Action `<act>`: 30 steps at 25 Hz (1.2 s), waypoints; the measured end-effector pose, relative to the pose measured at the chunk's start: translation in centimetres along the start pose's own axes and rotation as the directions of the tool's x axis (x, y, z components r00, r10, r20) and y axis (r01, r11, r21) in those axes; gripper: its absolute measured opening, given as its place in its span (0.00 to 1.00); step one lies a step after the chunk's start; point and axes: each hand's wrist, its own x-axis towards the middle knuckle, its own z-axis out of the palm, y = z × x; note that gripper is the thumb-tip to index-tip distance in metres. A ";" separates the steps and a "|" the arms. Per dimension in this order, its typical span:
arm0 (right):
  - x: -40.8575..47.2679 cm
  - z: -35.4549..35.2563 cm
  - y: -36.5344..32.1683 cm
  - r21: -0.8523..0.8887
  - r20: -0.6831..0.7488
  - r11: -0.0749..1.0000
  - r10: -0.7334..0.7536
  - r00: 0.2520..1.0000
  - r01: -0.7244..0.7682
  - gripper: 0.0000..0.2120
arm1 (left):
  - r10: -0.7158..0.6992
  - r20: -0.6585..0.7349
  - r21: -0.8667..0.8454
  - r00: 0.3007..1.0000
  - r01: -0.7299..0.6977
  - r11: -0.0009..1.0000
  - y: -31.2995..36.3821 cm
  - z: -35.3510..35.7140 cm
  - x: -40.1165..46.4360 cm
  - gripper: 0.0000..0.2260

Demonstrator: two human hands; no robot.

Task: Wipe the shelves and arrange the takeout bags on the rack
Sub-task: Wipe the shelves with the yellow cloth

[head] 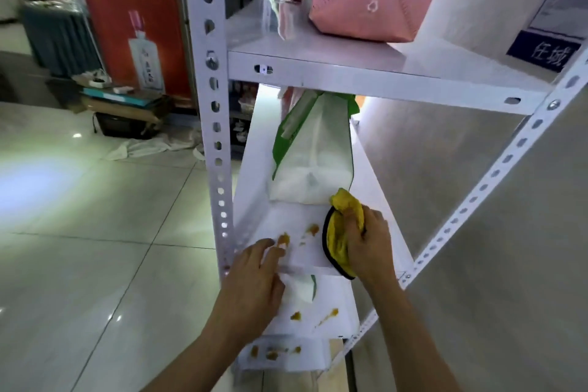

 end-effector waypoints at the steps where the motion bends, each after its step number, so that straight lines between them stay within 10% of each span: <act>1: 0.5 0.6 0.8 -0.045 0.083 0.999 -0.004 0.997 0.008 0.13 | -0.025 0.010 0.024 1.000 0.025 0.999 0.0 0.8 -0.1 0.17; 7: 1.0 4.5 3.7 -0.438 0.426 0.873 -0.008 0.905 0.214 0.24 | -0.110 -0.056 0.091 0.992 0.115 0.989 -0.3 3.4 -1.8 0.18; 15: 0.3 10.5 0.0 -0.207 0.676 0.846 -0.239 0.697 0.491 0.23 | -0.214 -0.118 0.042 0.970 0.220 0.974 -0.1 3.4 -3.4 0.21; 30: -5.1 9.6 -1.2 -0.393 0.561 0.835 -0.116 0.820 0.387 0.26 | -0.239 -0.200 -0.010 0.950 0.242 0.970 -0.4 3.3 -3.6 0.21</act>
